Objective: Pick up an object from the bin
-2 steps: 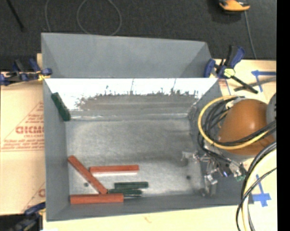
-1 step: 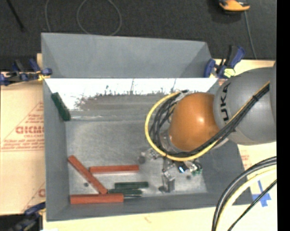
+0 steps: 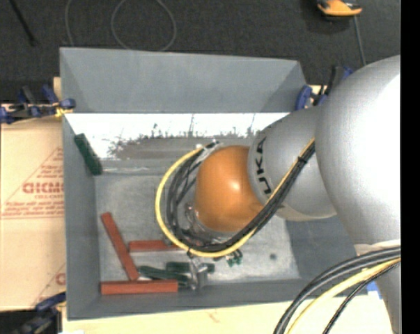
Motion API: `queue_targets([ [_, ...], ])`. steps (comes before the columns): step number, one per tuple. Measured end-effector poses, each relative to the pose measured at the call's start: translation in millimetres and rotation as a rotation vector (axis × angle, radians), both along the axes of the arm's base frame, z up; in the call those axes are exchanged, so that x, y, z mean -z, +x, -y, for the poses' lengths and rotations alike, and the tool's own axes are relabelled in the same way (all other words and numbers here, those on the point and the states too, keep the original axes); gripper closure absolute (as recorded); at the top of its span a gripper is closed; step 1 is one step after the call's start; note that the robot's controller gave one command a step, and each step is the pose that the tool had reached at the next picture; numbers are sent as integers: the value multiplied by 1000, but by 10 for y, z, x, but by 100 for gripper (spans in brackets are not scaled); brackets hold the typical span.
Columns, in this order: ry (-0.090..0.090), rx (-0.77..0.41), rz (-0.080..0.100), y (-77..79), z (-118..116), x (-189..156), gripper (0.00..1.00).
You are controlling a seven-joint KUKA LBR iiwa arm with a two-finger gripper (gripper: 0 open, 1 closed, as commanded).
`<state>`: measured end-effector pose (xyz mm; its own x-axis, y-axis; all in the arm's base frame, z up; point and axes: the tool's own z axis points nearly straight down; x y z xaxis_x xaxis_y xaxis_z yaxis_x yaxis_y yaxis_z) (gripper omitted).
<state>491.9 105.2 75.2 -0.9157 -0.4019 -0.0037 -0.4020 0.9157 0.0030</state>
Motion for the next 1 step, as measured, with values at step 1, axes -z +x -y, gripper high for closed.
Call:
queue_targets([
  [1,-2,3,5,18,46,-19,100],
])
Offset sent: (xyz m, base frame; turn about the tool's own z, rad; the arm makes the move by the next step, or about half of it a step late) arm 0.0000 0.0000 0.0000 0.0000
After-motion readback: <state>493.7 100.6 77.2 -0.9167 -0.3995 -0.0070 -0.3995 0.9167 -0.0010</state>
